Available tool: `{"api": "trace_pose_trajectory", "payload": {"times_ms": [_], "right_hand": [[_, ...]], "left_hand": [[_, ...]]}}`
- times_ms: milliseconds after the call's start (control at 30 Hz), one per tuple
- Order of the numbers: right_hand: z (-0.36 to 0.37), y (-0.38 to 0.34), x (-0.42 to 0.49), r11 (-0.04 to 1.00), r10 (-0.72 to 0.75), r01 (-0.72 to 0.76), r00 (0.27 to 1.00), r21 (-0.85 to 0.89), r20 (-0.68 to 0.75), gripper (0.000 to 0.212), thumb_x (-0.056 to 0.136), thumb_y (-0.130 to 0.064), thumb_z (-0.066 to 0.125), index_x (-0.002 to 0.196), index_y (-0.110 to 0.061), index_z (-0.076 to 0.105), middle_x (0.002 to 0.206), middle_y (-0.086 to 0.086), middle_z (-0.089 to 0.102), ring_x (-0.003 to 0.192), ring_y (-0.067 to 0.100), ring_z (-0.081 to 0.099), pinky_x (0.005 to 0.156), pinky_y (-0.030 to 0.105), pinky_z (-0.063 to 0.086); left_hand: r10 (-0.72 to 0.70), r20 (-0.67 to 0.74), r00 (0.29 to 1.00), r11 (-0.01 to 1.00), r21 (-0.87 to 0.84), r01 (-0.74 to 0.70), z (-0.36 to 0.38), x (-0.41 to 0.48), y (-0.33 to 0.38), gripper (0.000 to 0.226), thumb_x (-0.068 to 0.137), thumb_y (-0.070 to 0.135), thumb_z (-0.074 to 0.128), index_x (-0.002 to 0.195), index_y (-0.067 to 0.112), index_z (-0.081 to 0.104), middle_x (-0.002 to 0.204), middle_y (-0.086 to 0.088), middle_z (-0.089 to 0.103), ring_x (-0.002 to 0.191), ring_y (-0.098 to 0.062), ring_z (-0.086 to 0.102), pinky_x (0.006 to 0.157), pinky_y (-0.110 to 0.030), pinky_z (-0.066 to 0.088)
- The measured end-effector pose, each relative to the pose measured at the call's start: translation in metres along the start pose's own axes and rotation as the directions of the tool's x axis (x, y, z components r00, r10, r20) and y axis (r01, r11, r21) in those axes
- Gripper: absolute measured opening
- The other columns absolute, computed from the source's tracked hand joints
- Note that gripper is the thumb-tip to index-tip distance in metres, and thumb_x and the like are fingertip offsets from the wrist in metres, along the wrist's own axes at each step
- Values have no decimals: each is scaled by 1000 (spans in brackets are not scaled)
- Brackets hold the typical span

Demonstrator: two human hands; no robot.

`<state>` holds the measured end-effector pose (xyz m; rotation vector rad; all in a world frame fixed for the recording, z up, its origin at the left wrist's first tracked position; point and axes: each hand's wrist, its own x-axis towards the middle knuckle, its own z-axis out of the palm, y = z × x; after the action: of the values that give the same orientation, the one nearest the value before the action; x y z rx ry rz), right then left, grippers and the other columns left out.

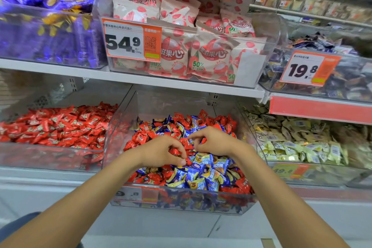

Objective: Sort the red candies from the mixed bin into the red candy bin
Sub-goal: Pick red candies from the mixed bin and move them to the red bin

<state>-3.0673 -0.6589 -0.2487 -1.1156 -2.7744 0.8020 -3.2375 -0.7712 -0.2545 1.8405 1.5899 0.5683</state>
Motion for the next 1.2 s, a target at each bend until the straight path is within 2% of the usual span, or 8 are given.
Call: {"api": "trace_pose_trajectory", "payload": {"times_ms": [200, 333, 500, 633, 767, 900, 1067, 1200], "right_hand": [[0, -6, 5, 1000, -6, 10, 989, 23, -148, 49, 91, -38, 62, 137, -25, 52, 113, 1, 63, 70, 0, 47, 73, 25, 40], [7, -17, 11, 983, -38, 26, 997, -181, -67, 51, 90, -39, 63, 137, -26, 50, 138, 0, 52, 118, 20, 54, 93, 33, 44], [7, -17, 11, 987, -28, 21, 999, -160, -43, 38, 92, -27, 60, 130, -23, 59, 121, 1, 59, 103, 20, 59, 79, 30, 44], [-5, -12, -3, 1000, -26, 27, 987, 2, -160, 22, 95, -30, 56, 93, -13, 70, 97, -6, 55, 87, 20, 58, 76, 32, 46], [-16, -6, -17, 996, -32, 50, 969, 69, -246, 40, 95, -40, 51, 76, -7, 61, 78, -3, 49, 66, 6, 45, 68, 26, 35], [-20, -4, -33, 949, -2, 87, 963, 302, -271, 30, 92, -35, 60, 84, -6, 61, 62, 7, 54, 49, 13, 43, 48, 22, 37], [-23, -1, -44, 957, -30, 89, 977, 276, -212, 17, 92, -30, 61, 87, -18, 72, 85, -13, 67, 74, -2, 61, 74, 21, 46], [-20, -11, -51, 952, -41, 99, 979, 290, -199, 37, 83, -45, 67, 69, -12, 67, 60, -11, 56, 53, 3, 49, 63, 17, 39]], "left_hand": [[-2, -111, 994, 1000, 23, 4, -11, -13, -10, 4, 84, 14, 70, 85, 17, 70, 83, 2, 66, 72, -2, 58, 70, -19, 45], [-34, -286, 958, 999, -19, 30, -21, -21, -18, 5, 89, 14, 64, 86, 18, 62, 80, -5, 61, 66, -8, 52, 65, -20, 40], [-84, -361, 929, 996, -65, 65, -19, -22, -22, 4, 95, 18, 54, 96, 18, 50, 68, -2, 58, 57, -10, 52, 50, -17, 37], [-93, -330, 939, 995, -66, 76, -14, -10, -24, 24, 99, 19, 44, 117, 36, 47, 74, 4, 53, 51, -15, 43, 45, -23, 32], [-98, -330, 939, 995, -67, 80, -7, 7, -24, 2, 96, 31, 50, 95, 29, 51, 61, 1, 45, 45, -15, 31, 50, -27, 27], [-101, -353, 930, 994, 11, 112, -2, 28, -21, 29, 83, 41, 69, 91, 24, 47, 85, 7, 52, 64, -11, 46, 59, -32, 36], [-174, -238, 955, 921, 303, 243, 0, 42, -21, 30, 87, 37, 64, 113, 25, 57, 114, -5, 56, 94, -25, 58, 78, -33, 46], [-171, -320, 932, 963, 146, 227, -1, 39, -23, 14, 89, 31, 63, 86, 20, 55, 83, -3, 60, 53, -16, 48, 49, -28, 35]]}}
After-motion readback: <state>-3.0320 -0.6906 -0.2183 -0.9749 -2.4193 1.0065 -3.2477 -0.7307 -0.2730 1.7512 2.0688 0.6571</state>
